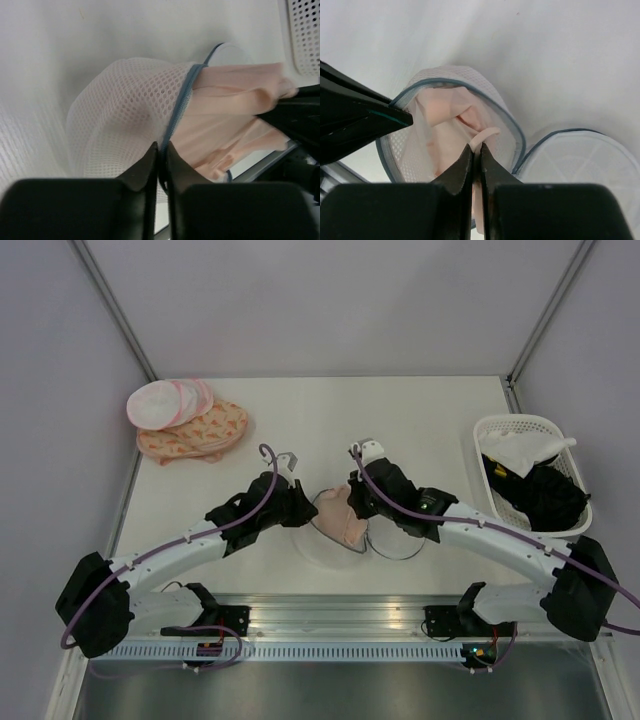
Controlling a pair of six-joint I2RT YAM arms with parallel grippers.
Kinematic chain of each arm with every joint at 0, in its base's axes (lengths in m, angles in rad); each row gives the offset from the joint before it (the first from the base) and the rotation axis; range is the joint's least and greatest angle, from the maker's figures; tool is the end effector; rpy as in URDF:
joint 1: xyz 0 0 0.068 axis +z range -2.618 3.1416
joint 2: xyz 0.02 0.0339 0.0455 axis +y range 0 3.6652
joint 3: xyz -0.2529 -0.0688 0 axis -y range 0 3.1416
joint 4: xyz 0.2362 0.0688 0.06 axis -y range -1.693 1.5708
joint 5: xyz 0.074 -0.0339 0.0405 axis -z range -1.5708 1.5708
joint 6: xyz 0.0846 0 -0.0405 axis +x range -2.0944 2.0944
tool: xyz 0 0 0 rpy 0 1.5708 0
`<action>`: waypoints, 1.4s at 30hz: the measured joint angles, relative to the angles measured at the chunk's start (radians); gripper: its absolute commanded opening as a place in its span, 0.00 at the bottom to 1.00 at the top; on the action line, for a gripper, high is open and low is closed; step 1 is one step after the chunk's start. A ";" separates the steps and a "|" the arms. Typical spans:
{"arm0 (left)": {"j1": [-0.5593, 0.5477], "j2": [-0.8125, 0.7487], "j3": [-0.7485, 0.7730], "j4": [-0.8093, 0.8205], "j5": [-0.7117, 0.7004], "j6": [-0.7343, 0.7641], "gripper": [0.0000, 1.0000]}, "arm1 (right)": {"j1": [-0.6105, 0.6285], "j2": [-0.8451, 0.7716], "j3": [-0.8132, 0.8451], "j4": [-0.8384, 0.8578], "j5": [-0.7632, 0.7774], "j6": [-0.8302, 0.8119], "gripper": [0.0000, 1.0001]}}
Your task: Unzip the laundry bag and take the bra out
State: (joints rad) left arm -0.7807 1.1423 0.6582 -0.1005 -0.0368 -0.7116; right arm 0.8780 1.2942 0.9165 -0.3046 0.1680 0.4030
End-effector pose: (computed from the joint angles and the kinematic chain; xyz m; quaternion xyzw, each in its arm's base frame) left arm 0.2040 -0.1977 0.1992 0.0217 0.8805 -0.3094 0.3585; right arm 0.2119 0.2332 0.2262 -0.1766 0.8830 0.1952 0.3887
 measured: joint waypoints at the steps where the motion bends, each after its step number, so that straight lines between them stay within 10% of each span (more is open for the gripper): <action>1: 0.000 0.006 0.000 -0.002 0.001 -0.003 0.03 | 0.000 -0.018 0.000 -0.006 0.020 0.002 0.00; 19: 0.000 0.028 -0.013 -0.002 -0.014 -0.002 0.02 | -0.063 -0.243 0.183 -0.161 0.670 0.062 0.00; 33: 0.000 -0.005 -0.037 -0.008 -0.014 -0.003 0.02 | -0.901 -0.075 0.269 -0.067 0.582 0.182 0.00; 42: 0.000 -0.031 -0.036 -0.033 -0.014 -0.003 0.02 | -1.190 0.046 0.319 0.000 0.456 0.319 0.00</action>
State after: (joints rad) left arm -0.7811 1.1110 0.6220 -0.1337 -0.0505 -0.7147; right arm -0.3119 1.3399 1.2350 -0.3042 0.6243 0.7223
